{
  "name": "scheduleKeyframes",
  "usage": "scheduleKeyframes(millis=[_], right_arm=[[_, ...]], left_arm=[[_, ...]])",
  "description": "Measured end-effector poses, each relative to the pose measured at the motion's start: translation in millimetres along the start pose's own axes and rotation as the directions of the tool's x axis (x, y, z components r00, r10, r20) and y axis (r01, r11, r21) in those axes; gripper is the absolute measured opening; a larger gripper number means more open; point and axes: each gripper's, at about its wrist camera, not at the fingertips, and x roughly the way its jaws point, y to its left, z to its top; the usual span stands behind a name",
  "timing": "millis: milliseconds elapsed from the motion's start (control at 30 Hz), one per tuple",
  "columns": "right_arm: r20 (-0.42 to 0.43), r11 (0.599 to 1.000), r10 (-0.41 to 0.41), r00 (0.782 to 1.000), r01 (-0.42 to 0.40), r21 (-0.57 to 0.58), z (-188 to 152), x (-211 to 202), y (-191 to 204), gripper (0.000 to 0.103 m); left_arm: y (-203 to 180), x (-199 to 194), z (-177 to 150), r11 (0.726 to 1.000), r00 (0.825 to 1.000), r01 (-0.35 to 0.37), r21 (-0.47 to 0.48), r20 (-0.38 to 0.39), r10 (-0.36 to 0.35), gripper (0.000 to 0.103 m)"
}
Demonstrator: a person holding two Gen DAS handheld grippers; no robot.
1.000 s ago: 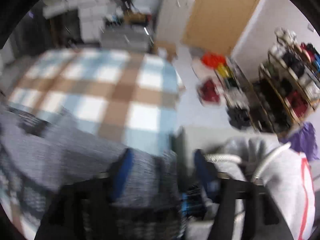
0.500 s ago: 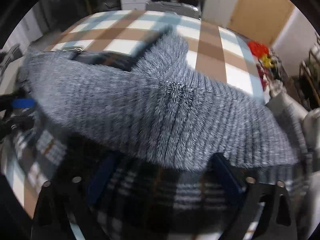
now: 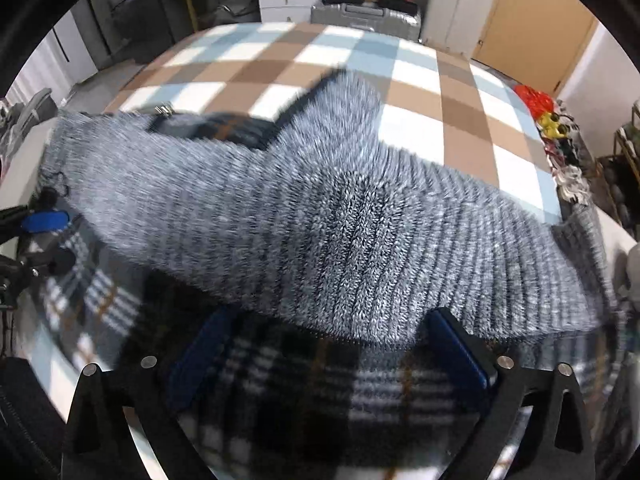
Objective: Fold large clothes
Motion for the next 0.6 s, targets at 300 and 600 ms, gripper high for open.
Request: scheduleKeyframes(millis=[300,600], right_arm=[[0.063,0.998,0.055,0.997,-0.056,0.011,-12,-10,44,0.103],[0.166,0.996,0.045,0.985,-0.056,0.065,-28,-30,18,0.103]], left_arm=[[-40,28,-10,0.993,0.995,-0.104,0.052,0.007,0.104,0.087],[-16,13,-13,0.998,0.997,-0.063,0.013,0.054,0.063,0.094]])
